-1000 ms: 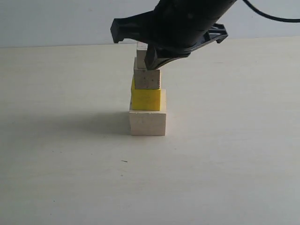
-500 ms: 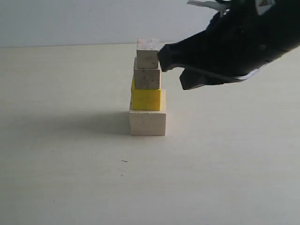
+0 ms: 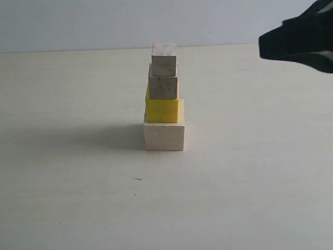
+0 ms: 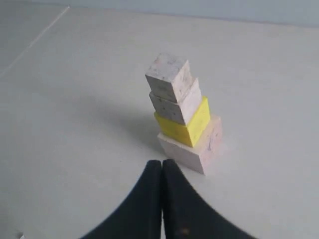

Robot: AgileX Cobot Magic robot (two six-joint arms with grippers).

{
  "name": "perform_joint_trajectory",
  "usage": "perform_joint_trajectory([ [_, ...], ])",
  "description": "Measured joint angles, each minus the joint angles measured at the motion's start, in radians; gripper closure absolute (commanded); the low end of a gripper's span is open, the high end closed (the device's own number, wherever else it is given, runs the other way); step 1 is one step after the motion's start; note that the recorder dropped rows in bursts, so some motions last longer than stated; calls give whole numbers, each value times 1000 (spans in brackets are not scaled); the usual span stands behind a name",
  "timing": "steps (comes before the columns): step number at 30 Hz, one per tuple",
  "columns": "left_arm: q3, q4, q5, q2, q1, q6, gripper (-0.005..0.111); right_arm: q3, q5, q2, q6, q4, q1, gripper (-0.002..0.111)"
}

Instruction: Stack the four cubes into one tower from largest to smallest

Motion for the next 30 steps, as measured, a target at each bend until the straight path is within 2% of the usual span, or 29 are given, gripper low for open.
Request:
perform_joint_trajectory([
  [10, 0, 2, -2, 0, 0, 0, 107, 0, -2, -92, 0, -2, 0, 108],
  [30, 0, 11, -3, 0, 0, 0, 107, 0, -2, -94, 0, -2, 0, 108],
])
